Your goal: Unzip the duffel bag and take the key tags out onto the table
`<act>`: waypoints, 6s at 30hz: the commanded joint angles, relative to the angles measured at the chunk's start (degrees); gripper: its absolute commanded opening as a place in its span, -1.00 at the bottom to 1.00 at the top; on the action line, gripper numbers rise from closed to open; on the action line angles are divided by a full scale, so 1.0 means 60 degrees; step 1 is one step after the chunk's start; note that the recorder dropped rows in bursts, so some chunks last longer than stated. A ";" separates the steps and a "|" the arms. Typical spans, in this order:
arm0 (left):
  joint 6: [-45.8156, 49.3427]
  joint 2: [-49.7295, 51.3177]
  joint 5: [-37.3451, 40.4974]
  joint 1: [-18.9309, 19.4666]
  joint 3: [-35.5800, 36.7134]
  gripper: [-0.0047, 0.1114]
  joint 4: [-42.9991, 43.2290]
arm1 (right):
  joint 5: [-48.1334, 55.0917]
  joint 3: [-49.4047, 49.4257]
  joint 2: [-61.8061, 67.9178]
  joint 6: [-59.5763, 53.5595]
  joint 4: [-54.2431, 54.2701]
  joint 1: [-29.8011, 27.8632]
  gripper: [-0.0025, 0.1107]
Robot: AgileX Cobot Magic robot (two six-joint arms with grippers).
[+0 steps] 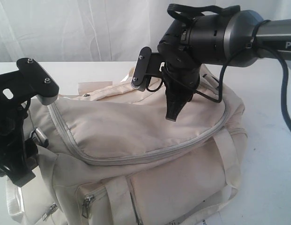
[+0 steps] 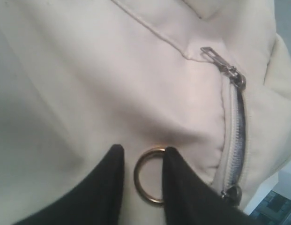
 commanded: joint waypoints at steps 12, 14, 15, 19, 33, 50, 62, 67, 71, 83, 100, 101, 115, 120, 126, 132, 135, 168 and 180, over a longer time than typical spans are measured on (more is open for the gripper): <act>-0.0066 -0.0077 0.0167 0.0010 -0.0032 0.19 -0.0357 | 0.1609 0.0020 -0.0610 0.0416 -0.0208 0.0000 -0.96; -0.0066 -0.0077 0.0167 0.0010 -0.0032 0.19 -0.0357 | 0.1631 0.0020 -0.0789 0.0416 -0.0208 0.0000 -0.96; -0.0066 -0.0077 0.0167 0.0010 -0.0032 0.19 -0.0357 | 0.1650 0.0020 -0.0888 0.0416 -0.0208 0.0000 -0.96; -0.0066 -0.0077 0.0203 0.0010 -0.0032 0.19 -0.0378 | 0.1612 0.0020 -0.1178 0.0689 -0.0208 -0.0017 -0.96; -0.0066 -0.0077 0.0203 0.0010 -0.0032 0.19 -0.0440 | -0.0020 0.0020 -0.1075 0.7115 0.1094 -0.0017 -0.13; -0.0066 -0.0077 0.0203 0.0010 -0.0032 0.19 -0.0532 | -0.0677 0.0020 0.0337 1.0171 -0.0879 -0.0017 0.31; -0.0066 -0.0077 0.0203 0.0010 -0.0032 0.19 -0.0532 | 0.0469 0.0020 0.0400 1.0317 -0.1376 -0.0017 -0.17; -0.0066 -0.0077 0.0288 0.0010 -0.0032 0.19 -0.0533 | 0.1121 0.0020 0.0400 1.0317 -0.1305 -0.0017 -0.70; -0.0066 -0.0077 0.0304 0.0010 -0.0032 0.19 -0.0533 | 0.1420 0.0020 0.0400 1.0300 -0.1305 -0.0017 -0.96; -0.0066 -0.0077 0.0305 0.0010 -0.0032 0.19 -0.0549 | 0.1694 0.0020 -0.0529 0.8941 -0.1188 0.0000 -0.96; -0.0066 -0.0077 0.0270 0.0010 -0.0032 0.19 -0.0549 | -0.0627 0.0020 -0.0421 0.8588 0.0979 0.0000 0.05; -0.0066 -0.0077 0.0270 0.0010 -0.0032 0.19 -0.0549 | -0.0627 0.0020 -0.0328 0.8588 0.0979 0.0000 0.19; -0.0066 -0.0077 0.0249 0.0010 -0.0032 0.19 -0.0554 | 0.0203 0.0020 0.0615 0.9479 -0.0386 -0.0017 0.29; -0.0066 -0.0077 0.0249 0.0010 -0.0032 0.19 -0.0554 | 0.0215 0.0020 0.0615 0.9643 -0.0886 -0.0017 0.27; -0.0066 -0.0077 0.0249 0.0010 -0.0032 0.19 -0.0554 | 0.0284 0.0020 0.0736 0.9832 -0.0751 -0.0107 0.13; -0.0066 -0.0077 0.0250 0.0010 -0.0032 0.19 -0.0573 | 0.0548 0.0020 0.1155 0.9832 0.0324 -0.0124 0.13; -0.0066 -0.0077 0.0250 0.0010 -0.0032 0.19 -0.0593 | 0.0519 0.0020 0.1245 0.9832 0.0630 -0.0226 0.10; -0.0066 -0.0077 0.0250 0.0010 -0.0032 0.19 -0.0593 | 0.1565 0.0020 -0.0422 0.8499 0.0286 -0.0393 -0.96; -0.0066 -0.0077 0.0250 0.0010 -0.0032 0.19 -0.0593 | 0.2482 0.0020 -0.1522 0.7476 0.0240 -0.0393 -0.96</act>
